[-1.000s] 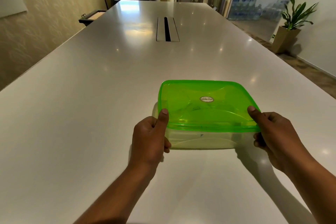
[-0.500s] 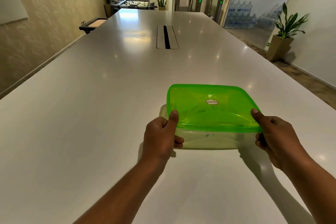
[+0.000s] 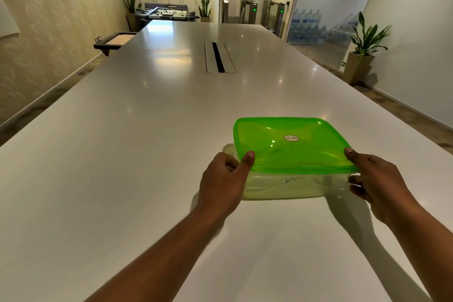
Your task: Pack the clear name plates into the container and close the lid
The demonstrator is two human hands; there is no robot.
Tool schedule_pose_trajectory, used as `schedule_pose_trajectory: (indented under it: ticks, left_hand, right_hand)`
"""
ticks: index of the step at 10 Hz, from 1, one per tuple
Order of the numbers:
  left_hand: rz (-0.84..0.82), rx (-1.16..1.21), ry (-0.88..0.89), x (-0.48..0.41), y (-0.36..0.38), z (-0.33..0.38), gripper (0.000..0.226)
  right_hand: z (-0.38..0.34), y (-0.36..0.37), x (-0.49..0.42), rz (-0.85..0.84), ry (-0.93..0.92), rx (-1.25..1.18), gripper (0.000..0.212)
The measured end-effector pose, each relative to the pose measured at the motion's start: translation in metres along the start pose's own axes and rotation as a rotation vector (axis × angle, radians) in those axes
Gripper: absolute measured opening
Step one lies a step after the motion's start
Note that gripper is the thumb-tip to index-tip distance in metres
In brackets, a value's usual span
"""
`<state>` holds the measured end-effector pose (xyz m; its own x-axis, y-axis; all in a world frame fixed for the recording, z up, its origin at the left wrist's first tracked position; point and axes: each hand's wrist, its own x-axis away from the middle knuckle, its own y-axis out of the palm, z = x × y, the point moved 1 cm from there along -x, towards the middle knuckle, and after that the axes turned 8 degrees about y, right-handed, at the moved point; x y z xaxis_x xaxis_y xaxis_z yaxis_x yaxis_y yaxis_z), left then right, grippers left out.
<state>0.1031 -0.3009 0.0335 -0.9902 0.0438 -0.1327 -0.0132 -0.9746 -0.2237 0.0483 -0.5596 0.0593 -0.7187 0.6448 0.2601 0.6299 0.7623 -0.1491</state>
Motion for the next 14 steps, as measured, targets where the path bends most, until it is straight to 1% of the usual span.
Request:
schedule_pose_trajectory:
  ticks: [1, 2, 3, 4, 5, 6, 7, 8, 10, 11, 12, 13, 14]
  left_hand:
    - [0.005, -0.063, 0.041, -0.008, -0.003, 0.000, 0.048]
    - [0.019, -0.097, 0.079, -0.022, -0.002, 0.006, 0.057]
    - [0.032, -0.146, 0.080, -0.042, 0.001, 0.012, 0.063]
    - [0.057, -0.136, 0.033, -0.057, 0.008, 0.016, 0.059]
    - [0.086, 0.026, 0.000, -0.058, 0.014, 0.019, 0.028]
    - [0.117, 0.224, -0.063, -0.054, 0.021, 0.019, 0.019]
    - [0.164, 0.397, -0.138, -0.055, 0.027, 0.016, 0.029]
    - [0.176, 0.519, -0.193, -0.057, 0.033, 0.015, 0.024]
    - [0.183, 0.577, -0.195, -0.063, 0.041, 0.014, 0.022]
    - [0.193, 0.513, -0.173, -0.067, 0.043, 0.013, 0.017]
    - [0.205, 0.424, -0.120, -0.069, 0.043, 0.008, 0.015]
    - [0.246, 0.285, -0.047, -0.067, 0.034, 0.012, 0.040]
    - [0.296, 0.146, 0.028, -0.061, 0.021, 0.010, 0.041]
  right_hand:
    - [-0.005, 0.000, -0.004, -0.001, -0.027, 0.054, 0.016]
    - [-0.015, 0.002, -0.013, 0.017, -0.066, 0.127, 0.017]
    - [-0.028, 0.008, -0.025, 0.002, -0.120, 0.213, 0.028]
    - [-0.041, 0.015, -0.042, -0.004, -0.163, 0.323, 0.031]
    - [-0.047, 0.021, -0.060, -0.019, -0.170, 0.354, 0.037]
    - [-0.043, 0.023, -0.070, -0.025, -0.163, 0.276, 0.037]
    - [-0.035, 0.023, -0.076, -0.039, -0.133, 0.156, 0.031]
    - [-0.031, 0.021, -0.081, -0.055, -0.095, 0.063, 0.027]
    - [-0.030, 0.020, -0.088, -0.087, -0.058, 0.025, 0.035]
    - [-0.030, 0.019, -0.092, -0.076, -0.061, 0.027, 0.035]
    - [-0.031, 0.018, -0.094, -0.110, -0.053, 0.042, 0.031]
    - [-0.033, 0.020, -0.096, -0.125, -0.093, 0.111, 0.027]
    - [-0.038, 0.019, -0.090, 0.016, -0.247, 0.207, 0.043]
